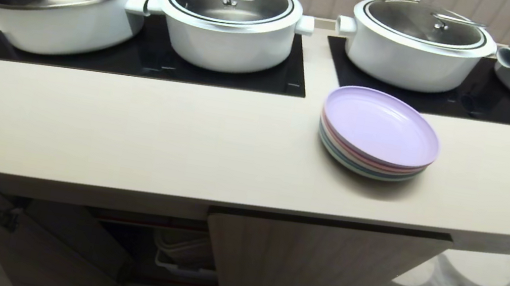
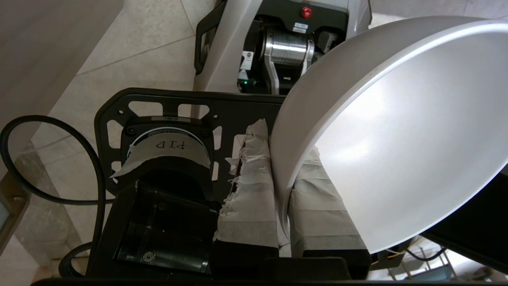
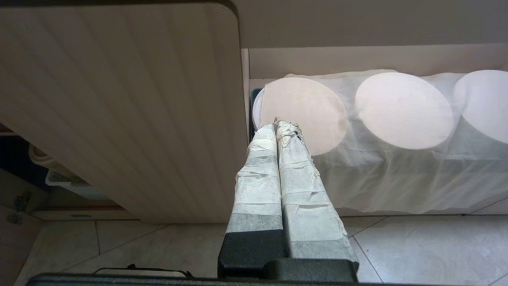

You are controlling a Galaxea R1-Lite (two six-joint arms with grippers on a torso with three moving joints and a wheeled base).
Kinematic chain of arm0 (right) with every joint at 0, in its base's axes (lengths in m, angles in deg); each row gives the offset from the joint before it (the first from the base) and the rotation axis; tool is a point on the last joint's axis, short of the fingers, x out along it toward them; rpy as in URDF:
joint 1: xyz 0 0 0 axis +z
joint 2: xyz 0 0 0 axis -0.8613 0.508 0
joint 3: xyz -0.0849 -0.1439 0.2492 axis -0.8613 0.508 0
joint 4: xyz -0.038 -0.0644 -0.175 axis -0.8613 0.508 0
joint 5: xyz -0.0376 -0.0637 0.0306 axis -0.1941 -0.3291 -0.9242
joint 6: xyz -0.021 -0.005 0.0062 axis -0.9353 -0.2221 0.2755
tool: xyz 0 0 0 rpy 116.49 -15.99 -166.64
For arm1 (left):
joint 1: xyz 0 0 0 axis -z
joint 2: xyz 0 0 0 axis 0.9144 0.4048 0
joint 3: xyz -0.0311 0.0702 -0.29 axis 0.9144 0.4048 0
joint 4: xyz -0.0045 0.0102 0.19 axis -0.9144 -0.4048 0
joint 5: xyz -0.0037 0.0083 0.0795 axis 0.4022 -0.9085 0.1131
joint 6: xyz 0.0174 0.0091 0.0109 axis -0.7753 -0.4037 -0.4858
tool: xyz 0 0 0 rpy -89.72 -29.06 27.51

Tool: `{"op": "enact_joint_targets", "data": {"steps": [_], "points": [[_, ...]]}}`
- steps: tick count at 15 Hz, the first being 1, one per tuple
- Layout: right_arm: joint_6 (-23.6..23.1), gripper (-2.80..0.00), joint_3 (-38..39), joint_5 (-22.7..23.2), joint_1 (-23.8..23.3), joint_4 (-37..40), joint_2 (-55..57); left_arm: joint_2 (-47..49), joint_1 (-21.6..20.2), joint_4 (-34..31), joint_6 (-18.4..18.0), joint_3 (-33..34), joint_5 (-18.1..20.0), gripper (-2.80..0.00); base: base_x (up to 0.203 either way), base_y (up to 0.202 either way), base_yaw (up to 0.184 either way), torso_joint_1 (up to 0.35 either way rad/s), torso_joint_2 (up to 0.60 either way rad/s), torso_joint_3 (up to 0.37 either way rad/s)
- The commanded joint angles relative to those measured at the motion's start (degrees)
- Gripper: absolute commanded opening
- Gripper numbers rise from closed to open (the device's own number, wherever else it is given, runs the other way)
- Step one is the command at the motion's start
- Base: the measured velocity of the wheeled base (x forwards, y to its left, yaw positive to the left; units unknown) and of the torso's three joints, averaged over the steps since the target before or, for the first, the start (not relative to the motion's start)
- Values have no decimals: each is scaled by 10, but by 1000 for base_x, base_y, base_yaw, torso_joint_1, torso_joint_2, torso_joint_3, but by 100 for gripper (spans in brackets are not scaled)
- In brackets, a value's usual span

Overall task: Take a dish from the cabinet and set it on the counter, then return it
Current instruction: Put it back into the cabinet

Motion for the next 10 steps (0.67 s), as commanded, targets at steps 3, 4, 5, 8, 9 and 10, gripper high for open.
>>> {"op": "enact_joint_targets", "data": {"steps": [3, 4, 5, 8, 9, 10], "points": [[-1, -280, 0, 0, 0, 0, 1, 0, 0, -3, 2, 0, 0, -280, 0, 0, 0, -217, 476, 253], [0, -280, 0, 1, 0, 0, 1, 0, 0, -3, 2, 0, 0, -280, 0, 0, 0, -256, 535, 295], [-1, -280, 0, 0, 0, 0, 1, 0, 0, -3, 2, 0, 0, -280, 0, 0, 0, -252, 539, 295], [-1, -280, 0, 0, 1, 0, 1, 0, 0, -3, 2, 0, 0, -280, 0, 0, 0, -242, 542, 292], [0, -280, 0, 0, 0, 0, 1, 0, 0, -3, 2, 0, 1, -280, 0, 0, 0, -243, 531, 290], [0, -280, 0, 0, 1, 0, 1, 0, 0, -3, 2, 0, 1, -280, 0, 0, 0, -234, 521, 288]]}}
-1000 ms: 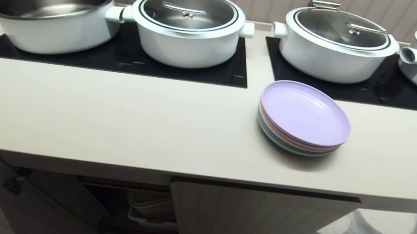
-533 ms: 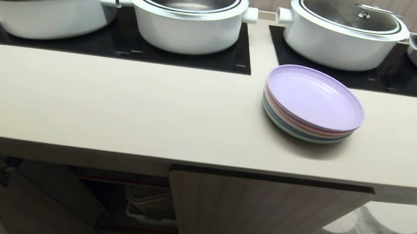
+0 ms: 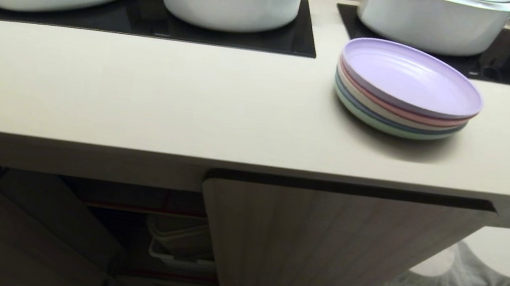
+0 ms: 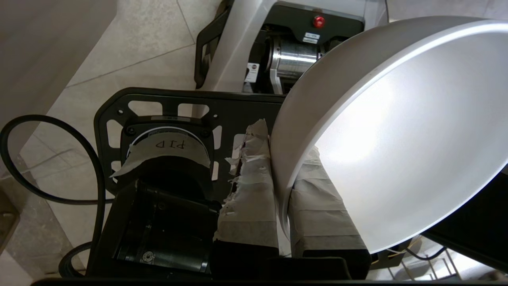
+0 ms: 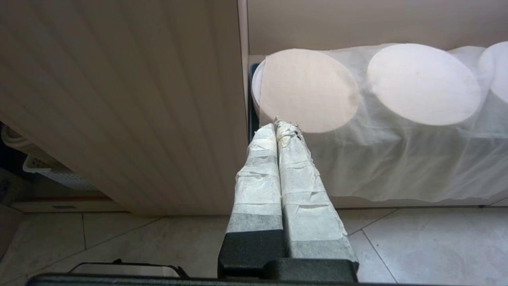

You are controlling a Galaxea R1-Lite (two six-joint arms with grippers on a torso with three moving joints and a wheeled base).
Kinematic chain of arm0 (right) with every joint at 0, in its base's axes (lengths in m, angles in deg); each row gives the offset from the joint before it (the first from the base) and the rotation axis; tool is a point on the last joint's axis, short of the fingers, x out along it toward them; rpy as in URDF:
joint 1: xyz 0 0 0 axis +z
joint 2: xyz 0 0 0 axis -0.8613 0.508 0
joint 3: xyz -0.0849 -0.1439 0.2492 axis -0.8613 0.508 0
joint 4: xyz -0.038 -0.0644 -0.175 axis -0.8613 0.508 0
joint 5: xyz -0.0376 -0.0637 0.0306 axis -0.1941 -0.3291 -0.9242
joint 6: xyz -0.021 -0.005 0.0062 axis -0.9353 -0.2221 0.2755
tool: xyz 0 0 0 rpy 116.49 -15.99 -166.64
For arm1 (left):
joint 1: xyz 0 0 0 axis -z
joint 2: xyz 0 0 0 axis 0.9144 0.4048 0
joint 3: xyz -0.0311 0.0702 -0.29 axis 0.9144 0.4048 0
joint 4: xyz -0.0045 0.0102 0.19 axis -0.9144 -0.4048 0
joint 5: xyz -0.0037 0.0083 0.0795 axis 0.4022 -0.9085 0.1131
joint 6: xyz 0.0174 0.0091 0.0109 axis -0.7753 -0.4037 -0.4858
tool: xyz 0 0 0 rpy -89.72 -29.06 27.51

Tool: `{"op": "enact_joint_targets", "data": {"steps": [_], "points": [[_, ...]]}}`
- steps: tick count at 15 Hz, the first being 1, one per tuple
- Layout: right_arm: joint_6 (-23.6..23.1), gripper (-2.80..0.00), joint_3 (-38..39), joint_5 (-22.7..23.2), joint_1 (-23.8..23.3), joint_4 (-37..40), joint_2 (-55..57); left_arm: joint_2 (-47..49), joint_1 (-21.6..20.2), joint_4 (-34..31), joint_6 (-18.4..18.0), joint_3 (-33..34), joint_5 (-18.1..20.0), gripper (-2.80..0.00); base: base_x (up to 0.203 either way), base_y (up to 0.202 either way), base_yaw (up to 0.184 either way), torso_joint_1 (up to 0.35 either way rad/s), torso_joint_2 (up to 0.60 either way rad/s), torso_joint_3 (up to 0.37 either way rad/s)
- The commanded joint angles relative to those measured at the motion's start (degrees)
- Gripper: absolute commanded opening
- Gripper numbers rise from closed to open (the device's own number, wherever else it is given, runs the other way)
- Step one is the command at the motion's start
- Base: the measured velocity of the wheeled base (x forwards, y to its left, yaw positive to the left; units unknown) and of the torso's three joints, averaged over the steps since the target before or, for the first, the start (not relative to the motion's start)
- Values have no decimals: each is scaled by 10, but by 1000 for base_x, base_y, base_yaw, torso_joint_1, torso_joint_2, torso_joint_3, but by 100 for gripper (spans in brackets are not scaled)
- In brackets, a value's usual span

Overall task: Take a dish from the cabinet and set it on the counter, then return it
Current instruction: Put it back into the cabinet

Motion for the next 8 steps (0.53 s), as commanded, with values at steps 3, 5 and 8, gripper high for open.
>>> {"op": "enact_joint_targets", "data": {"steps": [3, 5, 8], "points": [[0, -280, 0, 0, 0, 0, 1, 1, 0, -3, 2, 0, 0, -280, 0, 0, 0, -227, 506, 288], [0, -280, 0, 1, 0, 0, 1, 1, 0, -3, 2, 0, 0, -280, 0, 0, 0, -210, 501, 283], [0, -280, 0, 0, 1, 0, 1, 1, 0, -3, 2, 0, 0, -280, 0, 0, 0, -201, 489, 280]]}}
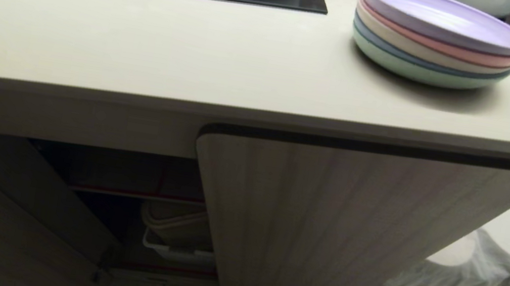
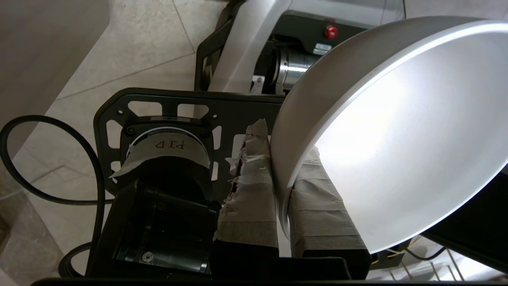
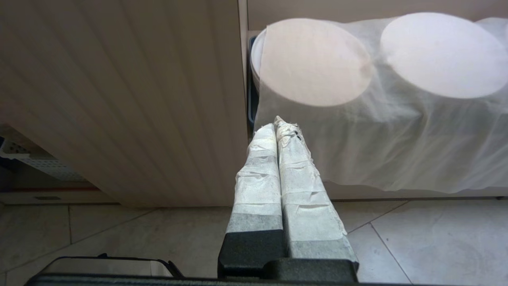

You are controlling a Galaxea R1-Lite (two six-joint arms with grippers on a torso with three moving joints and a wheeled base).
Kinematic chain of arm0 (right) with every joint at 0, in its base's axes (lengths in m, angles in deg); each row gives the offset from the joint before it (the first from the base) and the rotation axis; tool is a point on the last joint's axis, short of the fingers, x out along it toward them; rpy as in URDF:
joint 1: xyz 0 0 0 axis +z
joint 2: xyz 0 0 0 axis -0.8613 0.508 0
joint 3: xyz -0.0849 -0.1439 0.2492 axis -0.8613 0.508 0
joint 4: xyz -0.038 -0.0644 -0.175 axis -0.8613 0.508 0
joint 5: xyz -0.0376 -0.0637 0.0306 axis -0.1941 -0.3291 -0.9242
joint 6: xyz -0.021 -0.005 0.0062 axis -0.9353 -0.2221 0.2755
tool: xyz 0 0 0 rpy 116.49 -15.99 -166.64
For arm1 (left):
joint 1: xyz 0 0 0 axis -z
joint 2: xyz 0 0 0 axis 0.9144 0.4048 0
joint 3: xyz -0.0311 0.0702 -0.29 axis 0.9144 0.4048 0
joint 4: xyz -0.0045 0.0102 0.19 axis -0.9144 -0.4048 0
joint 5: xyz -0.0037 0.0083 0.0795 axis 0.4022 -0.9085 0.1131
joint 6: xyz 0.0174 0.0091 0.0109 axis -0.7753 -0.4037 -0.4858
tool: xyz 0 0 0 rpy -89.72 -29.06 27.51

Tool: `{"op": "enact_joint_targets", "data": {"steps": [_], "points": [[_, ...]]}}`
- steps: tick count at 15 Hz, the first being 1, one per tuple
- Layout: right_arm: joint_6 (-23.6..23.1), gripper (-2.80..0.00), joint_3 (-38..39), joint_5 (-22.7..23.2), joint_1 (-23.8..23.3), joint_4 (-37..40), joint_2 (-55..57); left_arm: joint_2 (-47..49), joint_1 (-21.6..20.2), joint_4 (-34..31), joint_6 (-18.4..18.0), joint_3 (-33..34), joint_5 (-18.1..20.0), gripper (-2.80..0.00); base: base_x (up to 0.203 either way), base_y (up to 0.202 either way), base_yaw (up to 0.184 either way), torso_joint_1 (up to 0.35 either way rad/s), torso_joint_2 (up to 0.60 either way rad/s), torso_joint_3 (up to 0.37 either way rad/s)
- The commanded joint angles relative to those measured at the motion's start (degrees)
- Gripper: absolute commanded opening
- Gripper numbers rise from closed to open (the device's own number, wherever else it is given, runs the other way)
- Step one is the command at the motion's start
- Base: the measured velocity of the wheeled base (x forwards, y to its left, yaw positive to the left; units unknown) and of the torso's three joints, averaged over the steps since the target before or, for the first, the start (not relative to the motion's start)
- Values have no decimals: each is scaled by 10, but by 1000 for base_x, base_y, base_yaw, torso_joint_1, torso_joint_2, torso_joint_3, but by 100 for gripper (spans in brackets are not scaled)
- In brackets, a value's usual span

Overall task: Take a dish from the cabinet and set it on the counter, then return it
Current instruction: Put it back into the cabinet

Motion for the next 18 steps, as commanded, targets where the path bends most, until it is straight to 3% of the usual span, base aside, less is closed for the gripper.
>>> {"op": "enact_joint_targets", "data": {"steps": [1, 12, 18], "points": [[1, -280, 0, 0, 0, 0, 1, 1, 0, -3, 2, 0, 0, -280, 0, 0, 0, -192, 481, 282], [1, -280, 0, 0, 0, 0, 1, 1, 0, -3, 2, 0, 0, -280, 0, 0, 0, -154, 464, 299], [1, -280, 0, 0, 1, 0, 1, 1, 0, -3, 2, 0, 0, -280, 0, 0, 0, -24, 99, 73]]}}
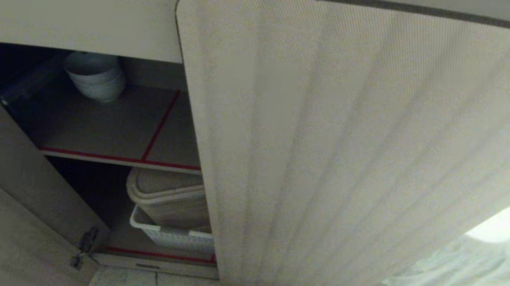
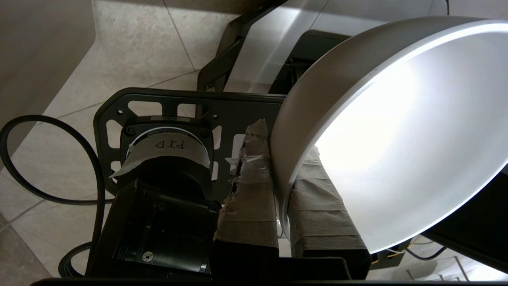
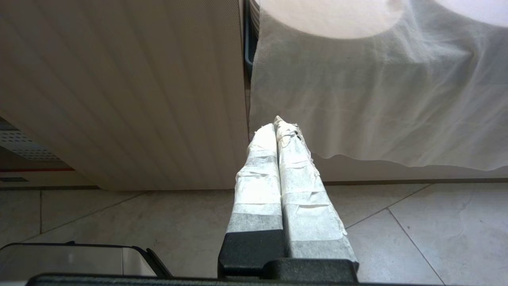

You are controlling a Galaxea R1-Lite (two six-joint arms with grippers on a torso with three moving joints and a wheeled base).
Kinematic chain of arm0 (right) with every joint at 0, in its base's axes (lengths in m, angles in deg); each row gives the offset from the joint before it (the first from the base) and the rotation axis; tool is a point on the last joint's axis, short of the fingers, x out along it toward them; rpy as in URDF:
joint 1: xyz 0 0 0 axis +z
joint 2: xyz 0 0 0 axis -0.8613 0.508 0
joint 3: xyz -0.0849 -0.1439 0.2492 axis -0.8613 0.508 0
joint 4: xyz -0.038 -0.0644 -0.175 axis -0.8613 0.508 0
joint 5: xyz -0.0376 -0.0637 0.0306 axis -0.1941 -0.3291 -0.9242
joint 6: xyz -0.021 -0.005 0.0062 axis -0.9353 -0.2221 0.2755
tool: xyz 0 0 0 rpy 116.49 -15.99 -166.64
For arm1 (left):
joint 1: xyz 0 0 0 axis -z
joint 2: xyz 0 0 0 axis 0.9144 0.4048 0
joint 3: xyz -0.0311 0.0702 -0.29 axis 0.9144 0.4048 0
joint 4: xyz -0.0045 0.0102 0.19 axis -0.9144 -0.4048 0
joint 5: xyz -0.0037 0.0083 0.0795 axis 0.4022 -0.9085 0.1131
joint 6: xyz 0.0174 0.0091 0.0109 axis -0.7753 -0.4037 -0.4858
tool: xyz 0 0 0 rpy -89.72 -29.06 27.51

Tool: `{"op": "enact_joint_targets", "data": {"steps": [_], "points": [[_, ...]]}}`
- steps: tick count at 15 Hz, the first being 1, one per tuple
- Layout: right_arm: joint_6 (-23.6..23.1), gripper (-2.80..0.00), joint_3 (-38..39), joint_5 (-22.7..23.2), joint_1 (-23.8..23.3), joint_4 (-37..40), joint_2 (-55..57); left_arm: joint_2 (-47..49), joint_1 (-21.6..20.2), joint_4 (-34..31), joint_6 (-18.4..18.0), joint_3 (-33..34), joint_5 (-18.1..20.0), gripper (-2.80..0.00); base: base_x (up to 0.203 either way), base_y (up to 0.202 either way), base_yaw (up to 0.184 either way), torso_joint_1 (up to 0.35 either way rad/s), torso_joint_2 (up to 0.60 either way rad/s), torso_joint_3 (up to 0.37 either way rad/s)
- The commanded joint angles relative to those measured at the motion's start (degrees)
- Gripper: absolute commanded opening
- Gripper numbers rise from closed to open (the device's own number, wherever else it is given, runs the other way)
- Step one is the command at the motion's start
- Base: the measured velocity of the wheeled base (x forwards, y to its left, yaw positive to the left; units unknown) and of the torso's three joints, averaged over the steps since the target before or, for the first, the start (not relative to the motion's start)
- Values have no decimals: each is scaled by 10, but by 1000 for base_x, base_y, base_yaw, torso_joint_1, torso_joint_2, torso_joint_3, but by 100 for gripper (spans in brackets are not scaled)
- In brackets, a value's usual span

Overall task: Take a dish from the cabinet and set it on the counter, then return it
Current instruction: Put it back into the cabinet

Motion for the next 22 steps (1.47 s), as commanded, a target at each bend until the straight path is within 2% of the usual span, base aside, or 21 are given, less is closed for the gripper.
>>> {"op": "enact_joint_targets", "data": {"steps": [1, 13, 16, 19, 22], "points": [[0, -280, 0, 0, 0, 0, 1, 0, 0, -3, 2, 0, 0, -280, 0, 0, 0, 0, 0, 0], [0, -280, 0, 0, 0, 0, 0, 4, -1, 12, 9, 7, 3, -280, 0, 0, 0, 0, 0, 0], [-1, -280, 0, 0, 0, 0, 0, 22, -1, 50, 58, 6, 2, -280, 0, 0, 0, 0, 0, 0], [0, -280, 0, 0, 0, 0, 0, 34, -1, 68, 86, 9, 6, -280, 0, 0, 0, 0, 0, 0], [-1, -280, 0, 0, 1, 0, 0, 66, -1, 122, 135, 18, 5, -280, 0, 0, 0, 0, 0, 0]]}}
